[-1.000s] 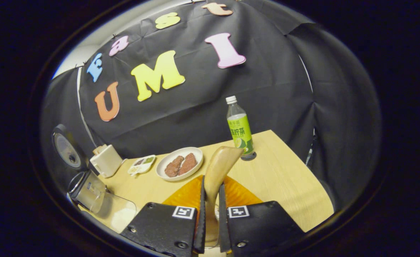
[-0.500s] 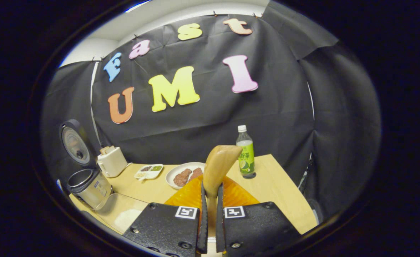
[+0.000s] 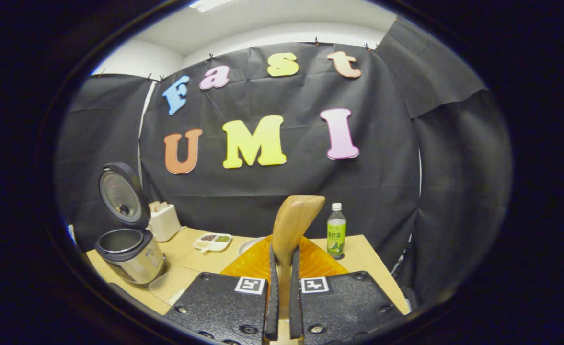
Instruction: Close the left gripper, press the button to open the rice cooker; take a wooden spoon from the chopstick holder with the right hand, scoop a spoonful of rice and pour it into the rice cooker, then put the wooden spoon back into the chopstick holder.
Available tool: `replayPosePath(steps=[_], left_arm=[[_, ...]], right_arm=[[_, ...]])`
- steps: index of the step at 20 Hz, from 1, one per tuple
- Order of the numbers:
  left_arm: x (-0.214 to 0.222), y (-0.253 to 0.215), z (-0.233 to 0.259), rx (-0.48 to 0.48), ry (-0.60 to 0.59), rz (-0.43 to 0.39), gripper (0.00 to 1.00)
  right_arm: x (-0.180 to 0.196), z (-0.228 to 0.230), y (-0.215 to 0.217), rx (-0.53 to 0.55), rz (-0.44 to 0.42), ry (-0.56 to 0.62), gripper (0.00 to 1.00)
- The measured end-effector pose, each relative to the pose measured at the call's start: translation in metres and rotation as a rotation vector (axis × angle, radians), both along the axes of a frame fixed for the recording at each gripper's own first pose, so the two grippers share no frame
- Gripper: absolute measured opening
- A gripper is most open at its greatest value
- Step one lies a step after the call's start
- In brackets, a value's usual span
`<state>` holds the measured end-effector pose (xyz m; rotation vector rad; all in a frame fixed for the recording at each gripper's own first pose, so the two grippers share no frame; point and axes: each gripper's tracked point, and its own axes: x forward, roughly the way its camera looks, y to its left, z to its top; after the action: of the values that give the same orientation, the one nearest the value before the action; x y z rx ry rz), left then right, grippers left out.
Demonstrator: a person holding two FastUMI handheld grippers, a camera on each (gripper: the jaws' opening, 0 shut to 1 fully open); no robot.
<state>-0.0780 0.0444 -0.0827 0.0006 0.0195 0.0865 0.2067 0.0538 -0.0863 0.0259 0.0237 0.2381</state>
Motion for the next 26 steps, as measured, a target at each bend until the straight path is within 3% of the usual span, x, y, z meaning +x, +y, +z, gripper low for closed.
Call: replayPosePath(steps=[4, 11, 26], left_arm=[[-0.008, -0.003, 0.002, -0.018, 0.000, -0.009, 0.91], [-0.019, -0.018, 0.003, -0.028, -0.006, -0.061, 0.93], [-0.024, -0.022, 0.009, -0.002, -0.027, -0.088, 0.93]], right_arm=[[-0.022, 0.012, 0.049, 0.018, 0.049, -0.041, 0.14], [-0.031, -0.018, 0.116, 0.020, 0.091, -0.040, 0.14], [0.017, -0.113, 0.097, -0.074, -0.039, 0.059, 0.14]])
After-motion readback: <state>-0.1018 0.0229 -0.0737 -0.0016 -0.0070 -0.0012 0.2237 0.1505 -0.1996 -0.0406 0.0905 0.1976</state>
